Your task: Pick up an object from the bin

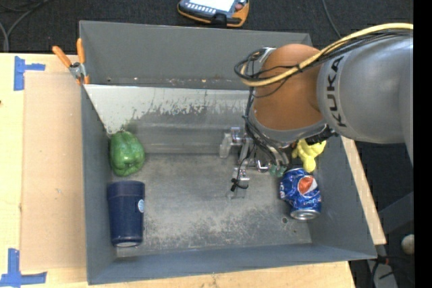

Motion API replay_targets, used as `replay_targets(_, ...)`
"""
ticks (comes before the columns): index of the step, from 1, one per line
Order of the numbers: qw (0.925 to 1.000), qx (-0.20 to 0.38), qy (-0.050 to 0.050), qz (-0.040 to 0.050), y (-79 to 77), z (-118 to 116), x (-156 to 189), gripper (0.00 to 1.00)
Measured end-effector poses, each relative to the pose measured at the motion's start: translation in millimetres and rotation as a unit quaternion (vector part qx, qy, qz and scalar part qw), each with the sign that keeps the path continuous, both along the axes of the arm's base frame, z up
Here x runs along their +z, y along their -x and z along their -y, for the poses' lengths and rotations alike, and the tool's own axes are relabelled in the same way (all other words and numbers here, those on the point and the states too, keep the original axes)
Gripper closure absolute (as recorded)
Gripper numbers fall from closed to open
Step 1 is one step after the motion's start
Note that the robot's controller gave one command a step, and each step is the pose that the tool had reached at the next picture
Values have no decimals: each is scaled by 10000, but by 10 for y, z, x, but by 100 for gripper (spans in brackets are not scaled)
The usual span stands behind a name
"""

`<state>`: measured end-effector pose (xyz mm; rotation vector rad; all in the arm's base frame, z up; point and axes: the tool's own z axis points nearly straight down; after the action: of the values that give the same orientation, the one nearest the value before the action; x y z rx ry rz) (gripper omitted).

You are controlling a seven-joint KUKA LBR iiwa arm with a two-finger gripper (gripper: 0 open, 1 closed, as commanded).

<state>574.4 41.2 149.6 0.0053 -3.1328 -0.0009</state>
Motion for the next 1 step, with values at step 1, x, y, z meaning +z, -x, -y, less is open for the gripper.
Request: replay_targets(1, 10000, -10, -2, 35, -16, 3, 46, 0)
